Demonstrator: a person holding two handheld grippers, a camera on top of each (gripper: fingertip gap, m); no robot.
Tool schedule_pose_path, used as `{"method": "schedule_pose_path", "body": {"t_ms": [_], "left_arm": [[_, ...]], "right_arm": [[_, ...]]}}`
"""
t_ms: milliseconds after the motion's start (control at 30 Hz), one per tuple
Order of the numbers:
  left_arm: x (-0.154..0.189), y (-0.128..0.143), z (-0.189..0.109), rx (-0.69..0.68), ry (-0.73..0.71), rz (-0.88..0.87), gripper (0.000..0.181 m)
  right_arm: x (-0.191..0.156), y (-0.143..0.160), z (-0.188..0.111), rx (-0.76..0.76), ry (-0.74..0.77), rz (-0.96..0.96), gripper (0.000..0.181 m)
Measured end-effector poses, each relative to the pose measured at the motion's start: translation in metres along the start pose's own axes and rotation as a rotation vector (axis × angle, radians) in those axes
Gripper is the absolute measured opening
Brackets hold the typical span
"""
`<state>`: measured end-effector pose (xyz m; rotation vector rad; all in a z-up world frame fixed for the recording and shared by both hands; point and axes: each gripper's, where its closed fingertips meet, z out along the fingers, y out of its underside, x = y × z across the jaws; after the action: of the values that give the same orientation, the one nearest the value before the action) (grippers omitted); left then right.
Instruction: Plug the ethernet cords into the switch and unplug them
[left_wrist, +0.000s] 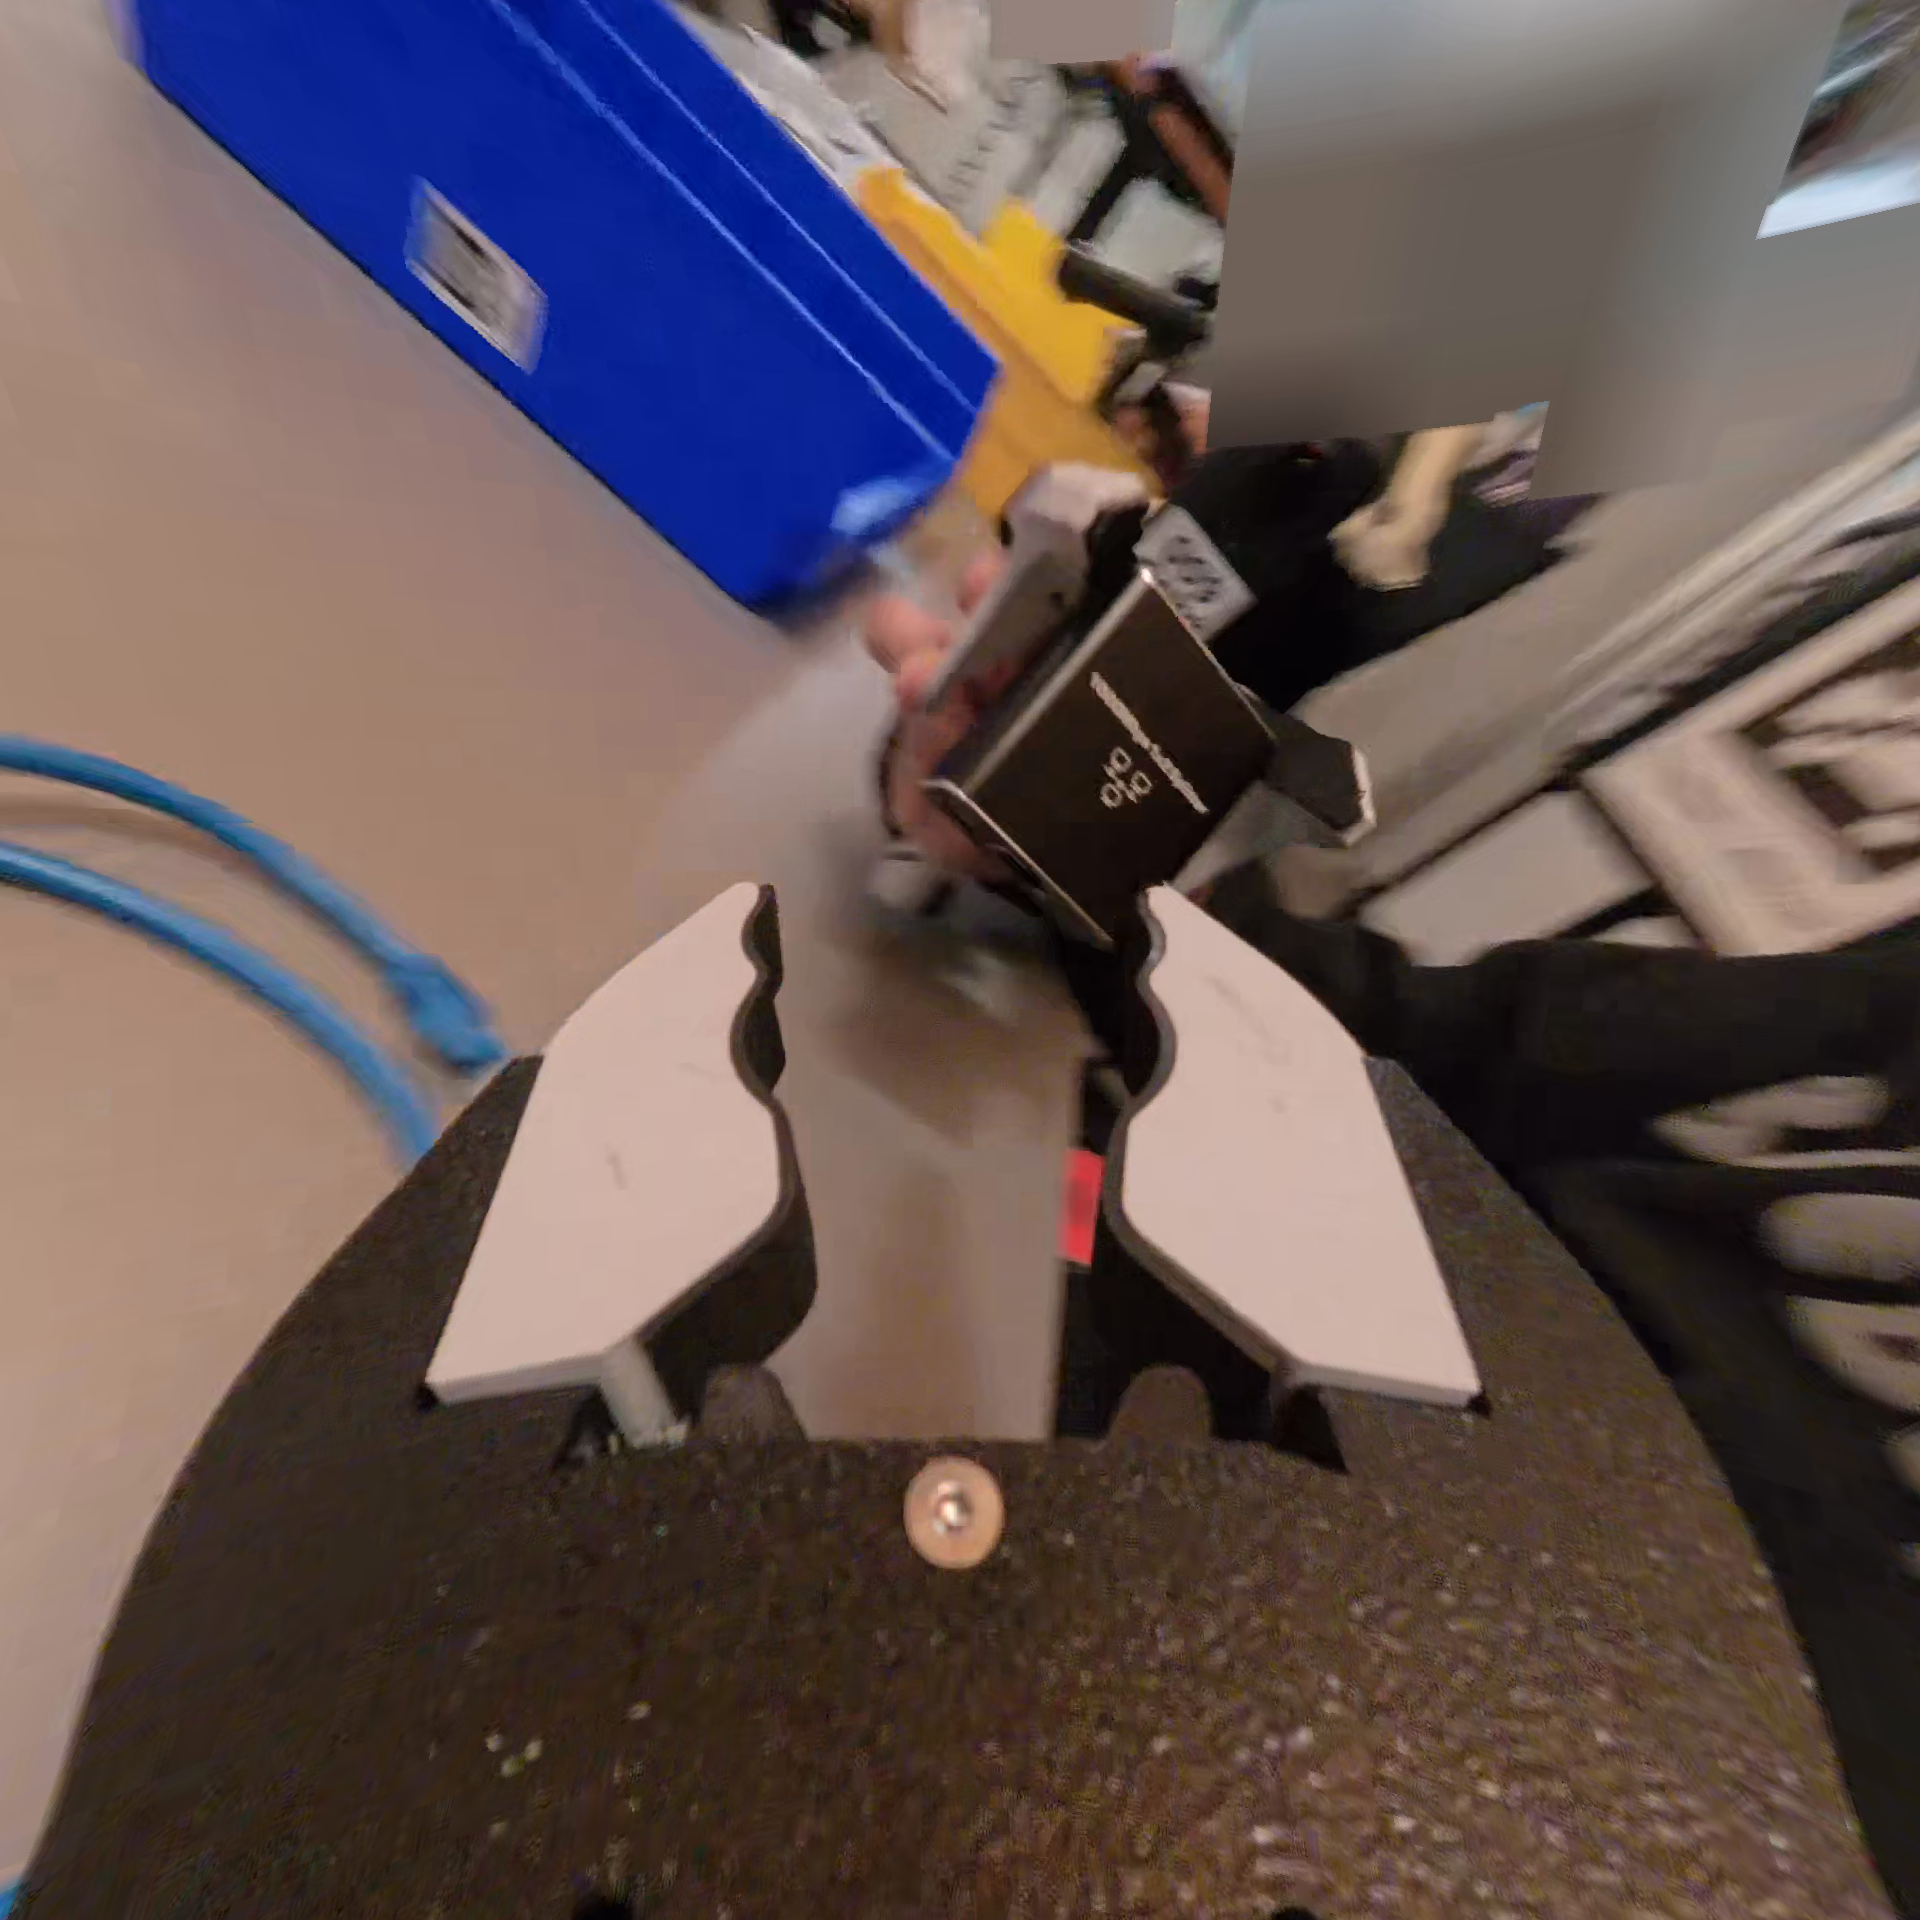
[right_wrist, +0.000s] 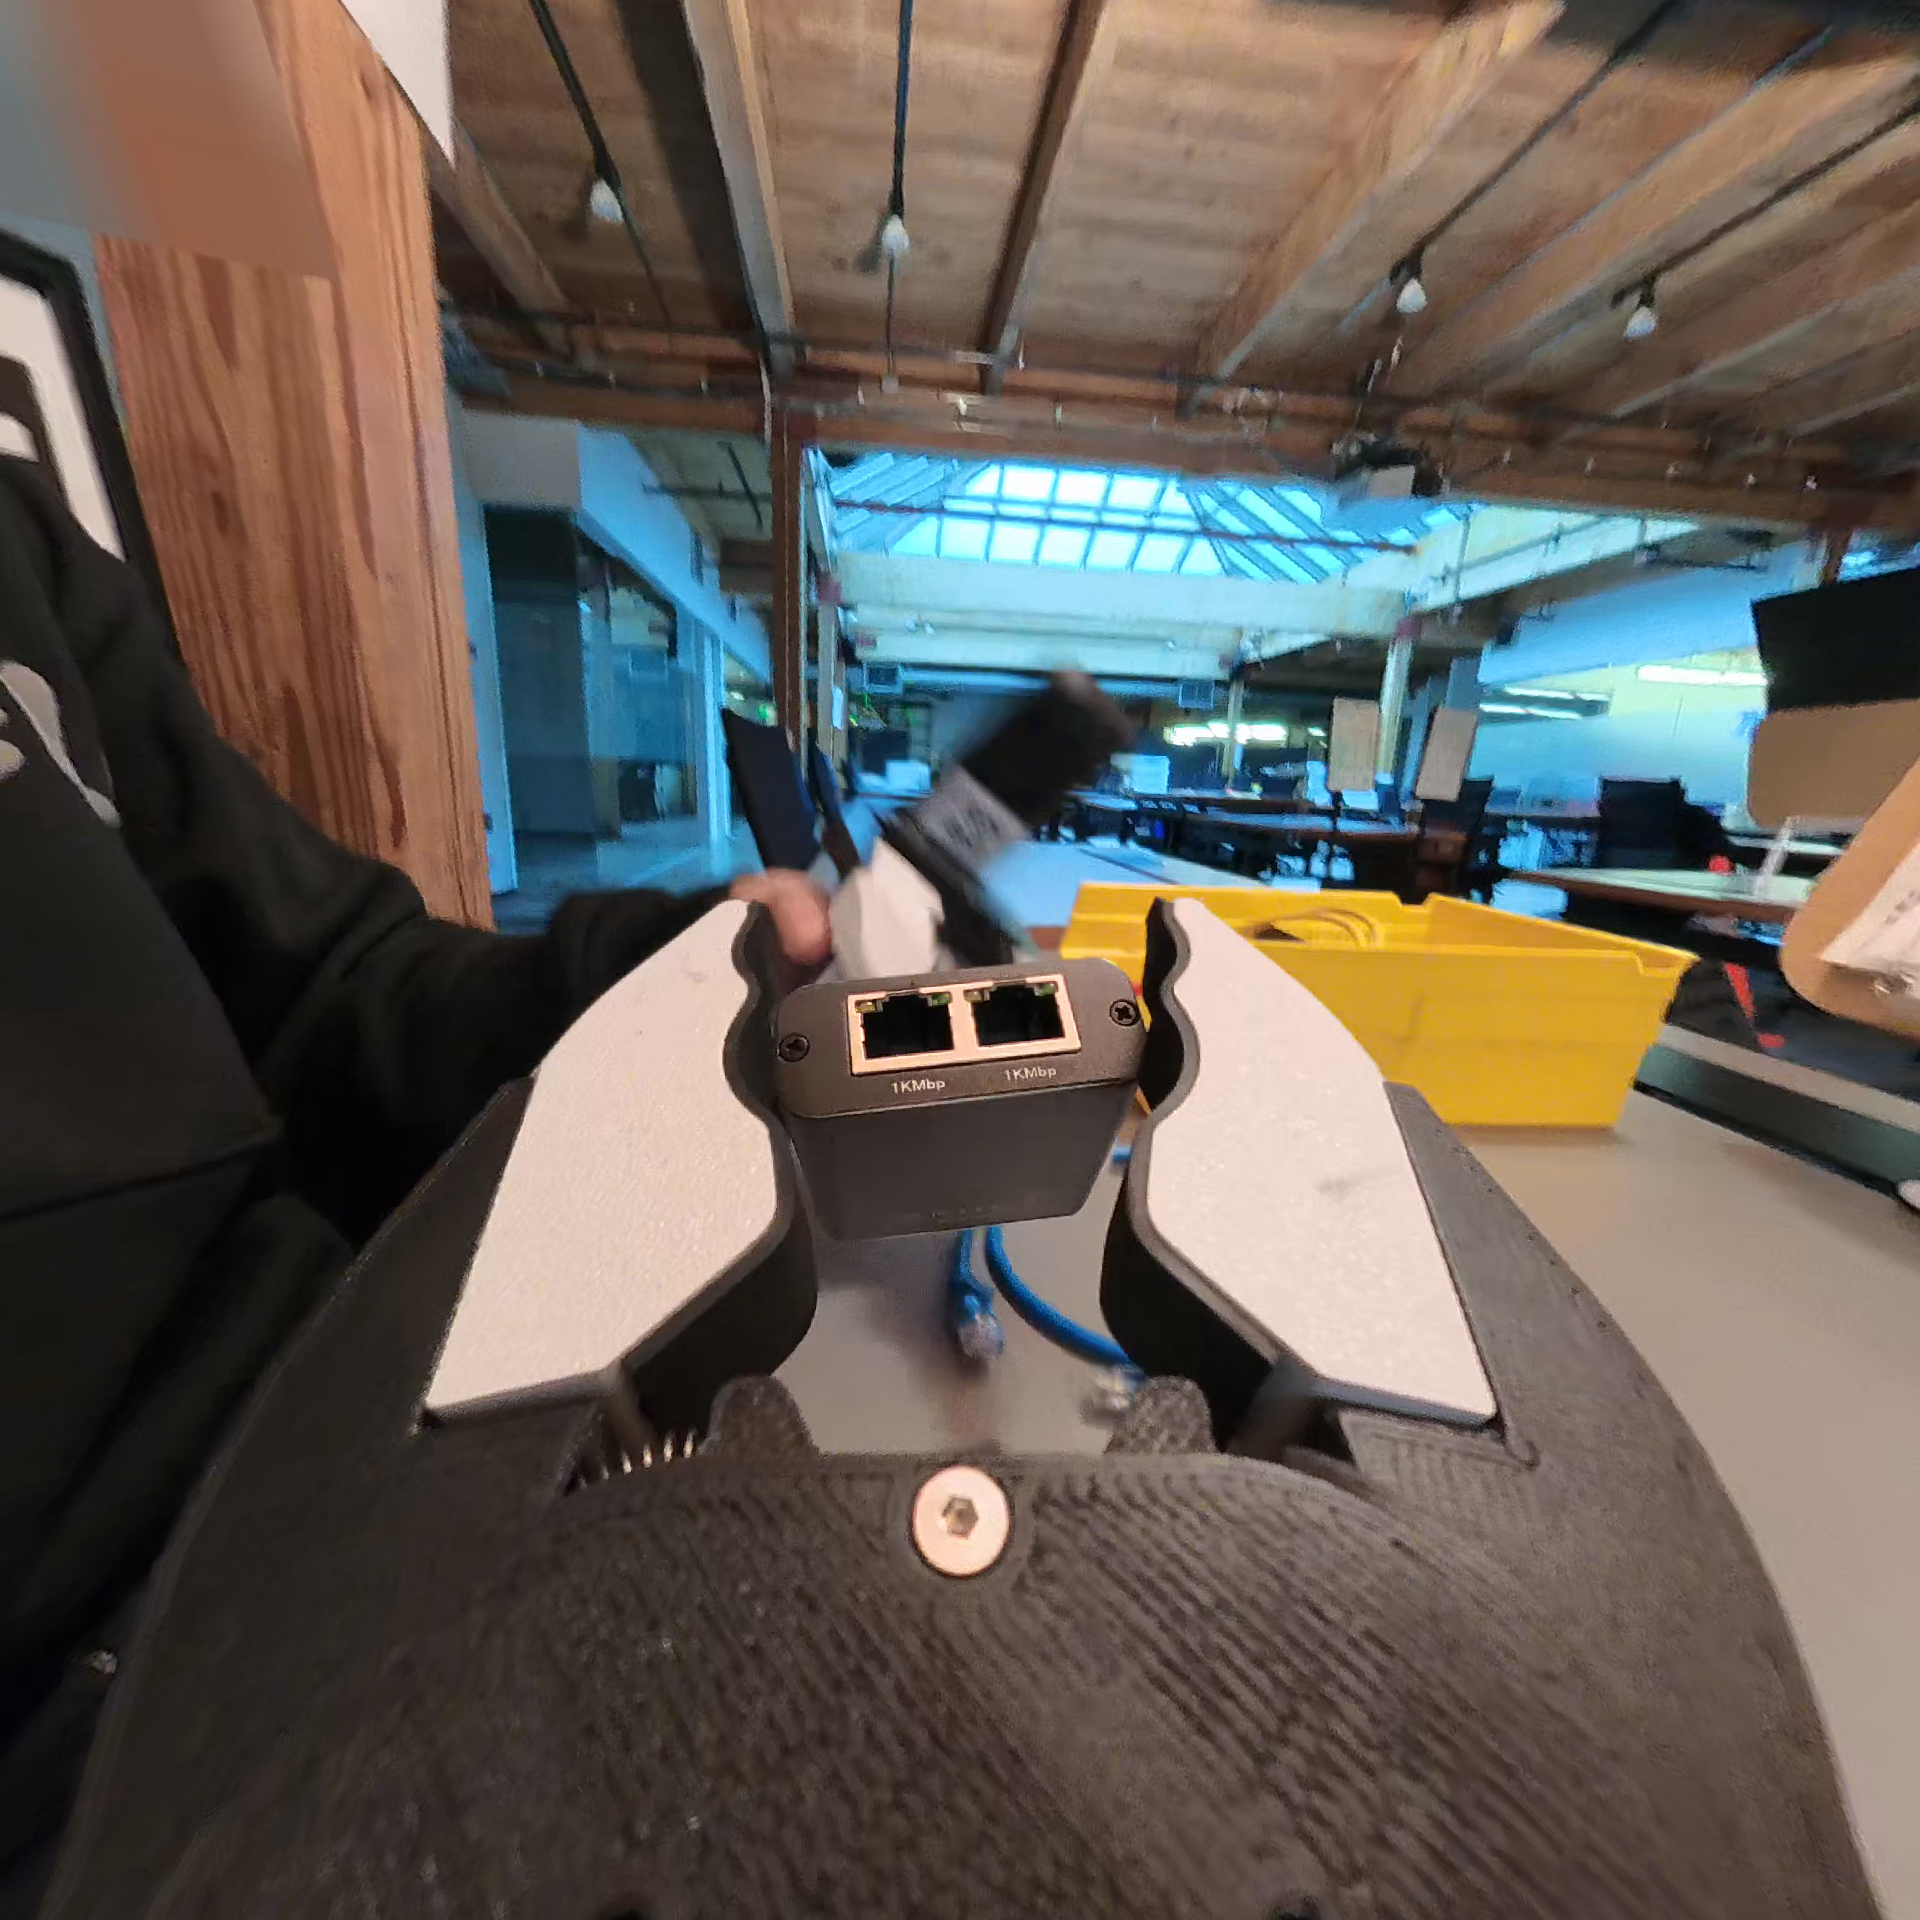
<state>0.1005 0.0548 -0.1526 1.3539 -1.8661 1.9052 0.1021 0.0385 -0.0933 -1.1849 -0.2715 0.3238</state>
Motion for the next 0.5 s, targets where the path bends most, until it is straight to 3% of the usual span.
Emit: {"method": "schedule_pose_path", "body": {"t_ms": [100,167,267,333,500], "left_arm": [[0.027,0.015,0.027,0.000,0.362,-0.273,0.067],[0.050,0.014,0.035,0.029,0.570,-0.365,0.066],[0.075,0.006,0.031,0.089,0.793,-0.380,0.038],[0.075,0.001,0.027,0.143,0.790,-0.313,0.031],[0.055,0.015,0.024,-0.042,0.537,-0.269,0.026]], "right_arm": [[-0.009,-0.007,0.007,0.014,-0.033,-0.015,0.069],[-0.016,-0.013,0.012,0.028,-0.057,-0.027,0.069],[-0.024,-0.014,0.017,0.021,-0.088,-0.052,0.069],[-0.022,-0.010,0.017,-0.009,-0.074,-0.078,0.069],[-0.022,0.012,0.011,-0.219,-0.077,-0.177,0.065]]}}
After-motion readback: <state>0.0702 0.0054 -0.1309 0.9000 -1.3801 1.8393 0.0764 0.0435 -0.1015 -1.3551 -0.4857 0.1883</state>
